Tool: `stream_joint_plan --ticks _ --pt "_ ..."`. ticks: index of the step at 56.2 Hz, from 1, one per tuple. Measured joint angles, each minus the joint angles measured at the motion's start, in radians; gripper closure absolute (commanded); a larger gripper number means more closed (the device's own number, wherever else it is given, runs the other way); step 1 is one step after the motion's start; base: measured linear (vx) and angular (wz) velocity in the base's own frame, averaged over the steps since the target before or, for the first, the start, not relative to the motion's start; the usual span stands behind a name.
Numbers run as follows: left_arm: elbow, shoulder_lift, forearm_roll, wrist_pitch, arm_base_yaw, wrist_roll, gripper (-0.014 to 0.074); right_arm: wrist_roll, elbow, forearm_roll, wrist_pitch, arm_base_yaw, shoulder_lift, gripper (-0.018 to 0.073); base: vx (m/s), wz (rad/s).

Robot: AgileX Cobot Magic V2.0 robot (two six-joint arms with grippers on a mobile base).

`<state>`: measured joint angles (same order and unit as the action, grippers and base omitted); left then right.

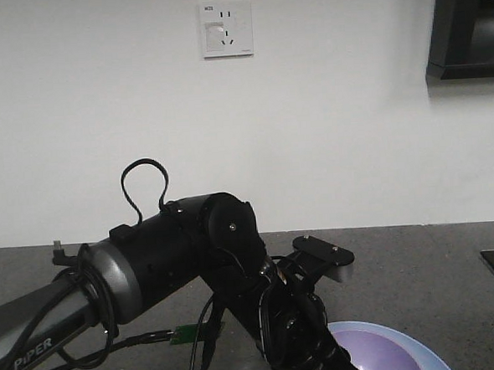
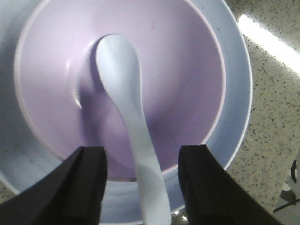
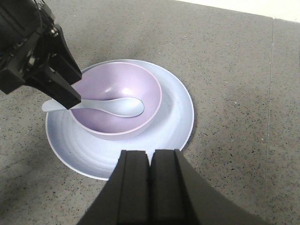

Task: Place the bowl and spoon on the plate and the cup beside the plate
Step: 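Lower the white spoon into the bowl with the left gripper and release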

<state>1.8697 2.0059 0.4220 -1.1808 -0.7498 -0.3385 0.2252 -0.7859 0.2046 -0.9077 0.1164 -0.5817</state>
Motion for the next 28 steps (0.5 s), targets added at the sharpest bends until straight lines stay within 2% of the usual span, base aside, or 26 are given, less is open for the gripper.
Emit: stream_joint_plan --ticks 5,10,14,22,28 --pt "0.012 -0.020 -0.042 -0.020 -0.001 0.000 0.0114 0.000 0.000 0.000 0.000 0.000 0.000 0.0571 0.00 0.00" --pt "0.038 -0.049 -0.119 -0.052 -0.003 0.012 0.0114 0.000 0.000 0.000 0.000 0.000 0.000 0.0571 0.00 0.00" --pt "0.053 -0.092 -0.201 -0.060 -0.003 0.049 0.0114 0.000 0.000 0.000 0.000 0.000 0.000 0.0571 0.00 0.00" --pt "0.058 -0.204 -0.432 -0.074 -0.003 0.153 0.0114 0.000 0.000 0.000 0.000 0.000 0.000 0.0569 0.00 0.00" --pt "0.058 -0.286 -0.571 -0.077 0.001 0.217 0.0114 0.000 0.000 0.000 0.000 0.000 0.000 0.0568 0.00 0.00"
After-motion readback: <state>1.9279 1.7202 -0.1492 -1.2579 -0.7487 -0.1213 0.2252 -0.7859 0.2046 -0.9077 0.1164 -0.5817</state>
